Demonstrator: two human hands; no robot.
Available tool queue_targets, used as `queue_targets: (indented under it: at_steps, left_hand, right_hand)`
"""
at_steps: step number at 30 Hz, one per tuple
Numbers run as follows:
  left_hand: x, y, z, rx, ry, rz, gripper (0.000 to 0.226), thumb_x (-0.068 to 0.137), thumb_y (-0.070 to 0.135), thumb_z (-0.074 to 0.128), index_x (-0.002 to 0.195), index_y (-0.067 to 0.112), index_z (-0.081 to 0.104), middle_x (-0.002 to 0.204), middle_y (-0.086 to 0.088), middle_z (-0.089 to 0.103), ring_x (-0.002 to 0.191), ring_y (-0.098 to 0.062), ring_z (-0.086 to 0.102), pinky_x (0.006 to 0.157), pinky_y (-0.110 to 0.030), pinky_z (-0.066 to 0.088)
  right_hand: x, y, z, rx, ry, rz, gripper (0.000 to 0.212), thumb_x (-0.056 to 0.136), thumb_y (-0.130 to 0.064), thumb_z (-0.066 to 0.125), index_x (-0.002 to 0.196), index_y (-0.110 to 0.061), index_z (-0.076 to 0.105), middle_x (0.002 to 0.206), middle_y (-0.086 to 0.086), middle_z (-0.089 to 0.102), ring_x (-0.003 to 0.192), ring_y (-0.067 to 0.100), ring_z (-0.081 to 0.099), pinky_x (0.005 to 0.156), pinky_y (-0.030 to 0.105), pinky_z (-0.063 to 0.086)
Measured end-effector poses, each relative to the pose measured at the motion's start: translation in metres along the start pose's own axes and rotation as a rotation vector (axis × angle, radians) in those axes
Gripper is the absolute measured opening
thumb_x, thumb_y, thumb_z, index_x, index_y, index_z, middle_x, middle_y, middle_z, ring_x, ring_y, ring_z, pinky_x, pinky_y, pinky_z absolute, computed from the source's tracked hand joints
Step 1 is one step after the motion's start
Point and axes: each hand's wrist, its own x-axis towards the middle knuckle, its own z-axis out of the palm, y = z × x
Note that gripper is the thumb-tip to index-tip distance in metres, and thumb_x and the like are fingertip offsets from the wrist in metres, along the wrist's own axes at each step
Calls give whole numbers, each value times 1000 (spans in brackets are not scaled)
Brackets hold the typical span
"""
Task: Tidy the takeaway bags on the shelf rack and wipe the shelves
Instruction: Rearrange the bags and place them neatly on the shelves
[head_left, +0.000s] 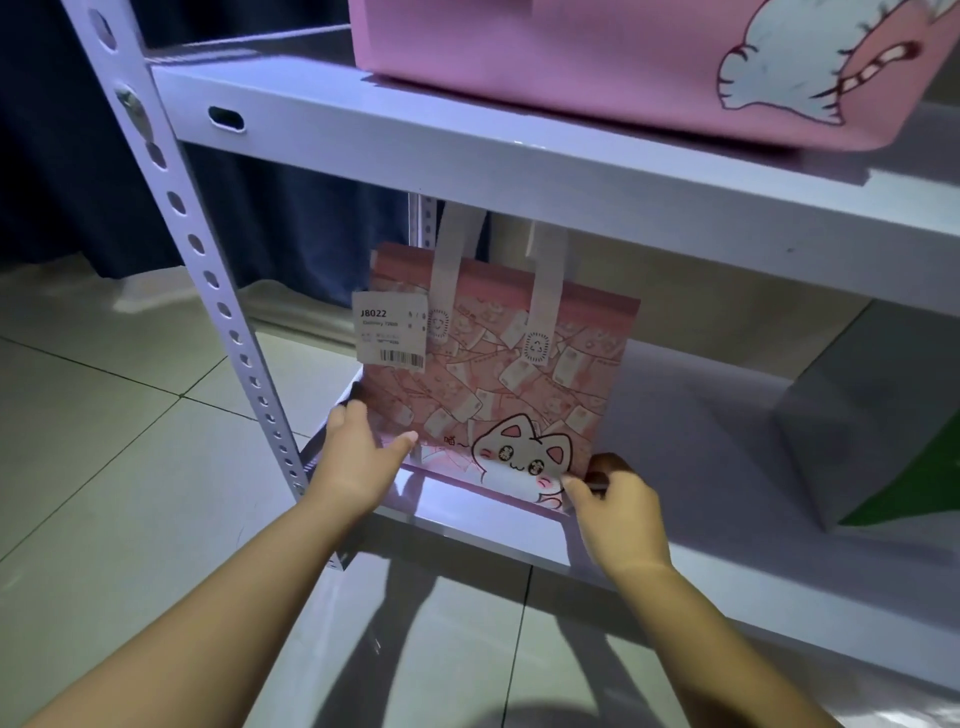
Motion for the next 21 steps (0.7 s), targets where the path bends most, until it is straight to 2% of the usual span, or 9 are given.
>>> queue_targets:
  at_steps: [3, 8, 10, 12, 14, 17, 21]
  left_hand:
    - [0, 2, 1, 17, -8, 3, 38, 83, 34, 66, 103, 14, 41, 120, -10, 40, 88, -25, 48, 85, -41, 43]
    - [-9, 0, -3, -45, 41, 7, 51, 81, 33, 68, 120, 13, 42, 126, -10, 41, 104, -27, 52, 92, -42, 44]
    - [-20, -3, -5, -93, 99, 41, 60, 81, 31, 69, 130, 14, 38, 130, -8, 38, 103, -20, 50, 92, -35, 40]
    - [-33, -2, -4, -139, 118, 72, 65, 81, 29, 70, 136, 19, 36, 132, -5, 35, 96, -14, 48, 92, -32, 38]
    - [-47, 6, 3, -154, 91, 98, 61, 81, 31, 69, 134, 21, 40, 134, -5, 35, 102, -15, 47, 92, -32, 41]
    - [-69, 27, 20, -188, -7, 199, 46, 82, 31, 69, 122, 27, 47, 124, 1, 45, 101, -9, 46, 83, -24, 41]
    - [-99, 66, 52, -235, -188, 305, 31, 82, 26, 69, 107, 34, 51, 110, 6, 55, 91, -1, 53, 71, -12, 39]
  right_hand:
    - [-5, 3, 0, 32, 3, 10, 2, 89, -29, 59, 87, -27, 59, 86, -7, 67, 77, 10, 60, 55, 19, 40]
    - [-6, 2, -3, 60, -4, 22, 5, 87, -32, 62, 87, -32, 57, 84, -11, 65, 75, 3, 59, 62, 23, 44]
    - [-9, 3, -9, 90, -2, 25, 8, 86, -33, 63, 89, -33, 56, 83, -13, 66, 74, -1, 59, 60, 20, 45]
    - [-14, 7, -18, 121, 0, 30, 13, 86, -35, 64, 95, -31, 56, 86, -14, 66, 78, 4, 62, 64, 23, 50]
    - [-21, 16, -33, 141, 15, 15, 16, 85, -34, 65, 98, -31, 56, 90, -14, 65, 83, 10, 64, 71, 31, 55]
    - [-32, 38, -63, 152, 41, -33, 13, 86, -30, 65, 97, -30, 59, 92, -13, 64, 87, 9, 64, 75, 30, 55]
    - [-38, 75, -104, 130, 87, 61, 16, 86, -29, 65, 101, -24, 61, 94, -5, 66, 89, 15, 64, 78, 36, 55]
